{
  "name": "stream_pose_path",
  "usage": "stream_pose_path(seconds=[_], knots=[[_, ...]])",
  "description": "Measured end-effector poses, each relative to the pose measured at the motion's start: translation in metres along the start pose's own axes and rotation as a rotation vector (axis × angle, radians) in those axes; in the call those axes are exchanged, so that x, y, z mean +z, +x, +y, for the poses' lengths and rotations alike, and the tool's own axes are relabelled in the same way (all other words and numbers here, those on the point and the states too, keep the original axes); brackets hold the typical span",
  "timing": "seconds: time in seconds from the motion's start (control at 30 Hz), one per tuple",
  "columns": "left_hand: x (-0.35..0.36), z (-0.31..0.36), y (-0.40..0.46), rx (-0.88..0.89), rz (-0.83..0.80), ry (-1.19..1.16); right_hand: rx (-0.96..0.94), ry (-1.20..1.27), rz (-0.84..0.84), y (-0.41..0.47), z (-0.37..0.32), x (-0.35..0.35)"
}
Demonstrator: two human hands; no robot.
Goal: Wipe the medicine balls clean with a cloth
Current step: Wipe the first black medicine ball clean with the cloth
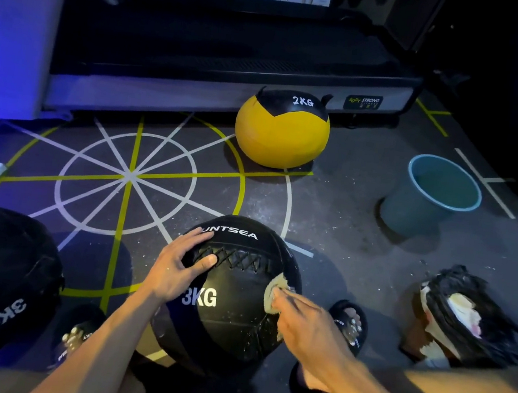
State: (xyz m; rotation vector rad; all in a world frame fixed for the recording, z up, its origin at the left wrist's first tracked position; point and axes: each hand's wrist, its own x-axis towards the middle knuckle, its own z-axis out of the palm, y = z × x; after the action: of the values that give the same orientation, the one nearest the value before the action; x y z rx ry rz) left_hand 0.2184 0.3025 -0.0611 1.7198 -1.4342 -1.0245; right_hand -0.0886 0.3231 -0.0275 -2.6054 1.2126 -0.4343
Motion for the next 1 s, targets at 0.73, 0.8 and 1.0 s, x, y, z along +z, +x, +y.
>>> stream_pose_path(seconds=[0.73,0.8,1.0], knots=[[0.001,0.016,0.009,-0.019,-0.023,0.016,0.425,0.29,0.284,0.029,0.029,-0.035],[0.001,0.018,0.009,-0.024,-0.019,0.001,0.341,0.276,0.184,0.032,0.011,-0.023],[-0.003,0.009,0.006,-0.047,-0.009,-0.002,0.452,0.323,0.007,0.036,0.023,-0.036]])
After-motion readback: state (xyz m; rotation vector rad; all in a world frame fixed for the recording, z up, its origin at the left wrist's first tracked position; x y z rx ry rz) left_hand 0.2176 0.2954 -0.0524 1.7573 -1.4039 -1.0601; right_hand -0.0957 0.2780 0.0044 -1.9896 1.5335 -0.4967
